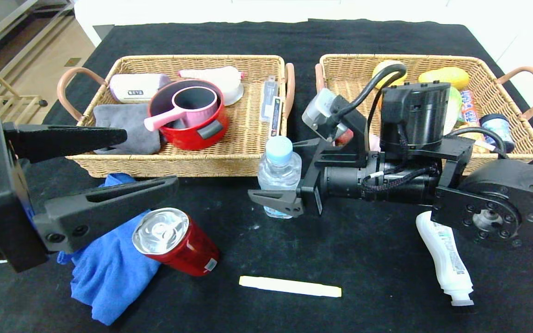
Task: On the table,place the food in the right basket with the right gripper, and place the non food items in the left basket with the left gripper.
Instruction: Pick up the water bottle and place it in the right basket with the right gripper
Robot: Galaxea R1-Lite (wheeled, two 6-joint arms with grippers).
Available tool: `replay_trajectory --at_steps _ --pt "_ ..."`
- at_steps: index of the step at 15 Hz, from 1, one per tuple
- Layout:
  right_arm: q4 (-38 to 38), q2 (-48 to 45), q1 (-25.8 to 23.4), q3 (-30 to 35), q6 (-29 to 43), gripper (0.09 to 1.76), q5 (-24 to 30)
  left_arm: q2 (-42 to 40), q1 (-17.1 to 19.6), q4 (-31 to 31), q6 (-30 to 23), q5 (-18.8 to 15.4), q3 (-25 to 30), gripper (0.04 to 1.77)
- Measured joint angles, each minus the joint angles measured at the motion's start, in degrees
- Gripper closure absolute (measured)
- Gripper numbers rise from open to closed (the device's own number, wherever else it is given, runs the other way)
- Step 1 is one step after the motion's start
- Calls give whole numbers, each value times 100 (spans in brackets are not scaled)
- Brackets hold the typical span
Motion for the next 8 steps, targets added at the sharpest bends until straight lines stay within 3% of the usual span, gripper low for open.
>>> replay_trajectory --at_steps 6,8 --pt "-495 146 22 102 239 14 85 30 5 -4 -1 0 13 9" --pt "-496 155 30 111 247 51 83 33 5 -4 -1 0 13 9"
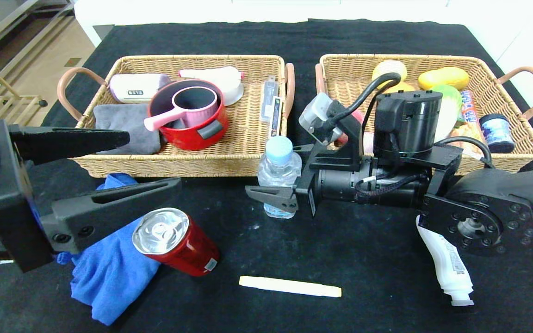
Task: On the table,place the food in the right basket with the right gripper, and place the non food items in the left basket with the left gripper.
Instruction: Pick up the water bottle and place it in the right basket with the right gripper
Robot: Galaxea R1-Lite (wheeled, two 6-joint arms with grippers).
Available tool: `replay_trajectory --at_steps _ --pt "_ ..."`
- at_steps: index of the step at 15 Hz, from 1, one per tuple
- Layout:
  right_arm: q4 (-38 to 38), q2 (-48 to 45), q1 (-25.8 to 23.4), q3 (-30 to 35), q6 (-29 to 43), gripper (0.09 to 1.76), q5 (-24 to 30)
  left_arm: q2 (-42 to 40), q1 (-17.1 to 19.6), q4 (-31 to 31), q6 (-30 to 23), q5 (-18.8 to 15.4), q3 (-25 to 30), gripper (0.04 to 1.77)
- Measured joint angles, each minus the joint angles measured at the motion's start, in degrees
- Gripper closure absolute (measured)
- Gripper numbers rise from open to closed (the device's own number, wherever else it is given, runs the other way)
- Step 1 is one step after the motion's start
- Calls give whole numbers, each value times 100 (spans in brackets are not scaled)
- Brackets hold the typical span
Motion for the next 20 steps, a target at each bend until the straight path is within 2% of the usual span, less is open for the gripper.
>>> replay_trajectory --at_steps 2,4,13,20 --pt "6 2 13 0 30 73 0 0 0 0 0 0 0 9" --pt "6 2 22 0 74 79 -1 0 0 0 1 -1 0 9" --pt "-5 -6 29 30 78 82 5 0 0 4 1 -1 0 9" --pt "50 -260 112 151 450 82 32 20 -11 4 1 -11 0 9"
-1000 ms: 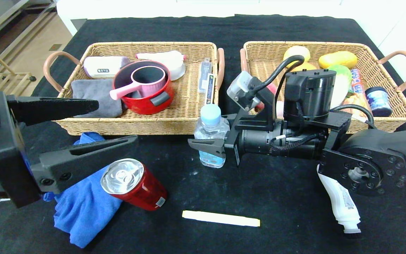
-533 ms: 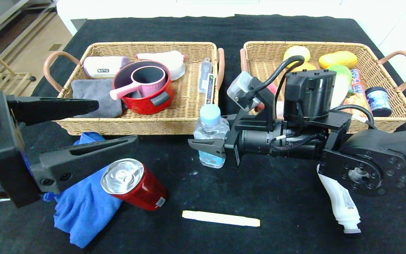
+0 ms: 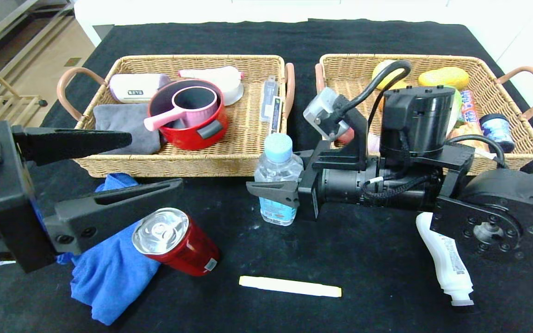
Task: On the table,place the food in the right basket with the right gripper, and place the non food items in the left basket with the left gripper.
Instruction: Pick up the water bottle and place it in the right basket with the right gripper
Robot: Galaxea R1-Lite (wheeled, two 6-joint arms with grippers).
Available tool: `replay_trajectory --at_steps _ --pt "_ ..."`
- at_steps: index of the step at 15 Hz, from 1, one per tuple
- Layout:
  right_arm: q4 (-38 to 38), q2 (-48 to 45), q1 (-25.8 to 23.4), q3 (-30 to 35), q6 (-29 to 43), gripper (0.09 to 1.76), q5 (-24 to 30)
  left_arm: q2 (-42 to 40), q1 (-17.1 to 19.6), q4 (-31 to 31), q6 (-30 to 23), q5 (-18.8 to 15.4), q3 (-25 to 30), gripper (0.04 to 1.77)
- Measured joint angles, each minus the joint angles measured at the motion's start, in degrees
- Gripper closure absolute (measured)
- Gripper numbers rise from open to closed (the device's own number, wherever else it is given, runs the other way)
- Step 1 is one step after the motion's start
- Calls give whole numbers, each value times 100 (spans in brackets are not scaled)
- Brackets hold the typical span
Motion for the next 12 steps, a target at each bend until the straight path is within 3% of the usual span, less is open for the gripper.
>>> replay_trajectory --at_steps 7,12 --pt "6 -660 -72 -93 571 82 -57 6 1 5 7 0 0 9" --pt "469 -923 -527 -672 628 82 -499 11 1 5 5 0 0 9"
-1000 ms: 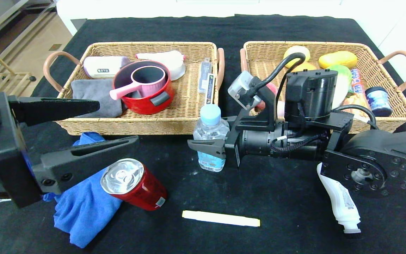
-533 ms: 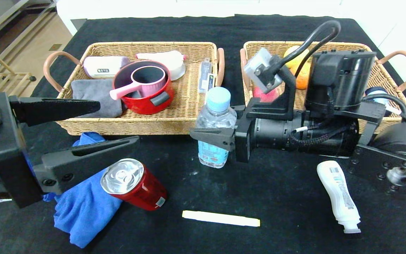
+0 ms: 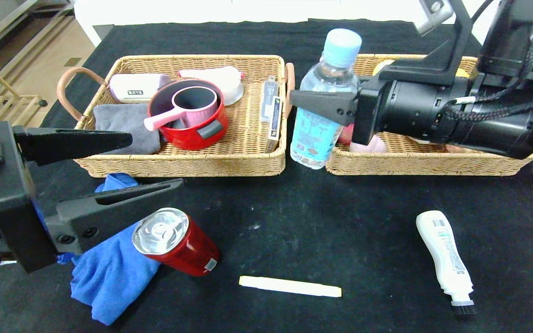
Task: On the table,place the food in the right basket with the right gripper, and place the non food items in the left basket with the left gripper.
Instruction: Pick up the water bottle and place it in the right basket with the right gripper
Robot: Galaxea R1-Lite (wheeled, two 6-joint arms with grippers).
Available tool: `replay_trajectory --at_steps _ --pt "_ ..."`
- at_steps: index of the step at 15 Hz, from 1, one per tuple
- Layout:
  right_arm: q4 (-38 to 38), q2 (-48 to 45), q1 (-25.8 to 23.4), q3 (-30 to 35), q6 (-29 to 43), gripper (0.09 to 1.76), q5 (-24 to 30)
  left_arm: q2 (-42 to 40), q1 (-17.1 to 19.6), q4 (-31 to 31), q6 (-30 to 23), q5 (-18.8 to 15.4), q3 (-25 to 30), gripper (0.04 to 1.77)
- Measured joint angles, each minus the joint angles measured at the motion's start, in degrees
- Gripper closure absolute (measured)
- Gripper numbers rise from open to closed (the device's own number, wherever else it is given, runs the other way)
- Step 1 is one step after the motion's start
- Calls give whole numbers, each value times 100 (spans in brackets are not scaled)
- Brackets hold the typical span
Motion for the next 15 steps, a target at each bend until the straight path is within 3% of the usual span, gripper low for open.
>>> replay_trajectory --at_steps 5,12,15 --pt "433 93 -584 -1009 141 82 -407 6 0 0 0 2 9 9" --pt "1117 1119 -1143 -2992 144 82 -877 13 -1 0 2 2 27 9" --pt "1176 1530 -1248 -3361 130 82 -1001 17 -1 0 2 -6 35 9"
